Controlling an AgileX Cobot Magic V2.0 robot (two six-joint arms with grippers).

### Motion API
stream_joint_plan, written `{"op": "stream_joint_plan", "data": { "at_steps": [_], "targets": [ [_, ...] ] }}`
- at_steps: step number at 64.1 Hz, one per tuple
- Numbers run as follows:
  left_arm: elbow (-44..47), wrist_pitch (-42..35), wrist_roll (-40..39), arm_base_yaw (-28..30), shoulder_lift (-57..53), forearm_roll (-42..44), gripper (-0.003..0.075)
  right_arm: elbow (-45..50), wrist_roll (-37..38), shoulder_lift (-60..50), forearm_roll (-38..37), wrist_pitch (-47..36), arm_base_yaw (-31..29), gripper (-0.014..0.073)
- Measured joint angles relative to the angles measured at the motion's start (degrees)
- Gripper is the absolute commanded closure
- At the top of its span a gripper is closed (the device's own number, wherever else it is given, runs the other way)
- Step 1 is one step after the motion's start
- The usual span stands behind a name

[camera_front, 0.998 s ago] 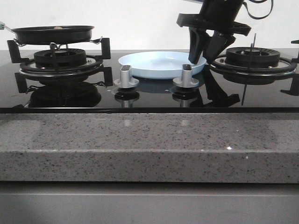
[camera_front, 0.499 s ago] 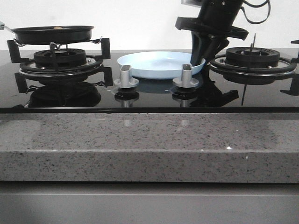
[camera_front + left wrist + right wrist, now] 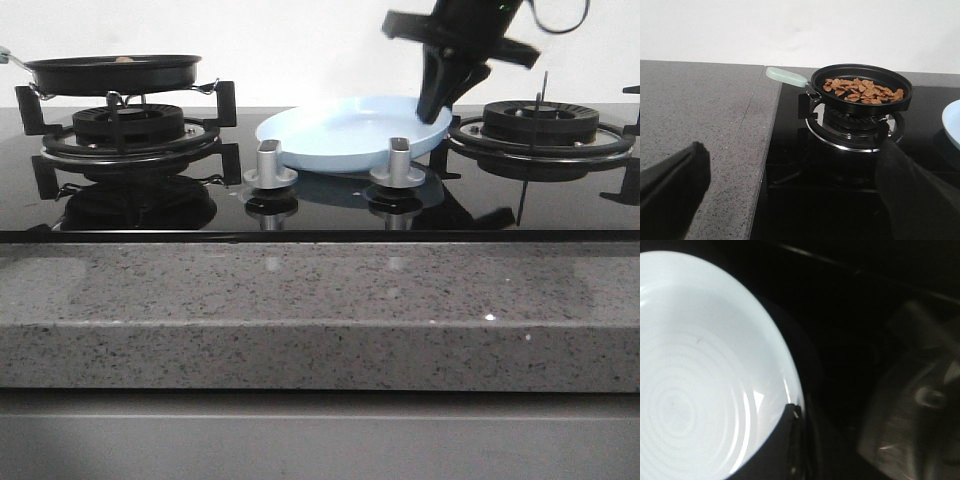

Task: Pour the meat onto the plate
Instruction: 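Grasp the plate rim with the right gripper and lift it toward the pan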

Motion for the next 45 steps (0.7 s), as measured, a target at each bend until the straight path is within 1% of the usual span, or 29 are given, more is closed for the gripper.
{"op": "stream_joint_plan", "data": {
  "at_steps": [10,25,34,45],
  "targets": [
    [0.0,0.0,0.0,0.0,0.0,0.0,0.0063,-0.1,-0.3,-3.2,-0.5,0.0,-0.5,0.0654],
    [0.0,-0.6,0.0,0.0,0.0,0.0,0.0063,-0.1,-0.1,-7.4,3.1,0.4,-0.5,0.0654],
    [0.0,-0.9,0.0,0.0,0.0,0.0,0.0063,0.0,0.7,-9.4,3.6,0.6,-0.1,0.0654],
    [0.0,-1.0,0.0,0.0,0.0,-0.1,0.0063,5.6,0.9,-13.6,3.6,0.6,1.7,0.0654]
  ]
}}
